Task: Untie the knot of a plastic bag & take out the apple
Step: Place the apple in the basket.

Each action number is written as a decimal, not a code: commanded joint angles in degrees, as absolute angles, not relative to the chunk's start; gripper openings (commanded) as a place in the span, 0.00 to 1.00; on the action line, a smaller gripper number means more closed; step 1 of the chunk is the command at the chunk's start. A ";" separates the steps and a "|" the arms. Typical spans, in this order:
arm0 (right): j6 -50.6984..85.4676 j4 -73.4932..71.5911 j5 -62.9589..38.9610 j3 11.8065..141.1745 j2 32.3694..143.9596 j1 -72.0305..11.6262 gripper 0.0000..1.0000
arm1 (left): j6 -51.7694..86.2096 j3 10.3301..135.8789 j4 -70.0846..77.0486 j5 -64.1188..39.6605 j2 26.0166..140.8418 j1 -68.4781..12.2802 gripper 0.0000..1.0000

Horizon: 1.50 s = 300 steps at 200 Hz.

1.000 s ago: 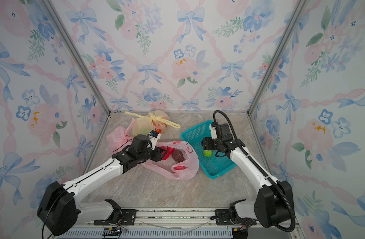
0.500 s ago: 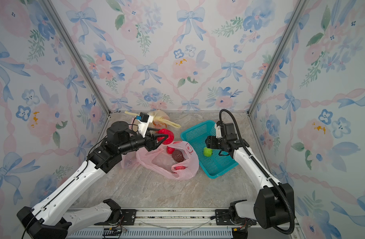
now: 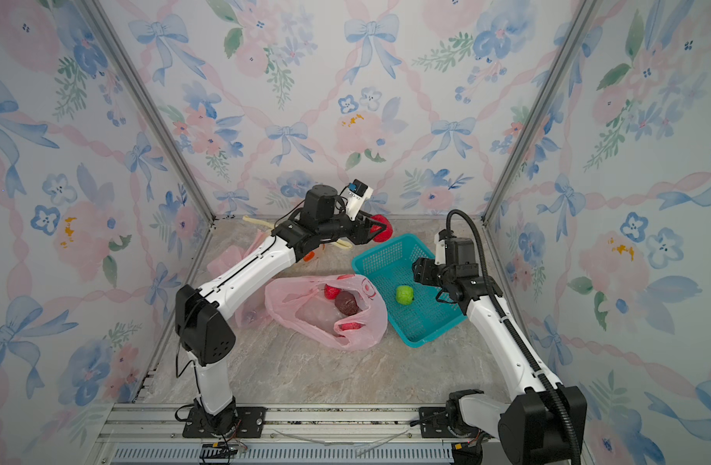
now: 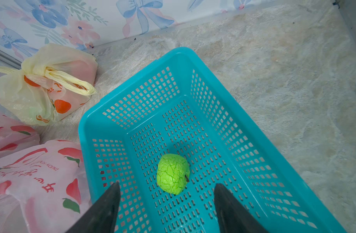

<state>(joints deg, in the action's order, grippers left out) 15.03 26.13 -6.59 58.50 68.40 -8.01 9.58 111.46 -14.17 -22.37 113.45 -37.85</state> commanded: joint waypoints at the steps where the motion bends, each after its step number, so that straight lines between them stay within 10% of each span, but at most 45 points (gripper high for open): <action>1: 15.34 26.31 -5.79 57.40 66.79 -6.58 0.74 | 6.41 120.16 -19.68 -18.28 120.95 -40.19 0.42; 103: 15.53 25.31 -7.70 55.55 67.09 -5.71 0.74 | 2.78 130.77 -26.85 -8.18 138.69 -44.16 0.43; 300: 14.19 25.50 -10.44 54.29 64.43 -6.05 0.76 | 2.57 139.51 -28.32 -10.82 144.81 -44.45 0.74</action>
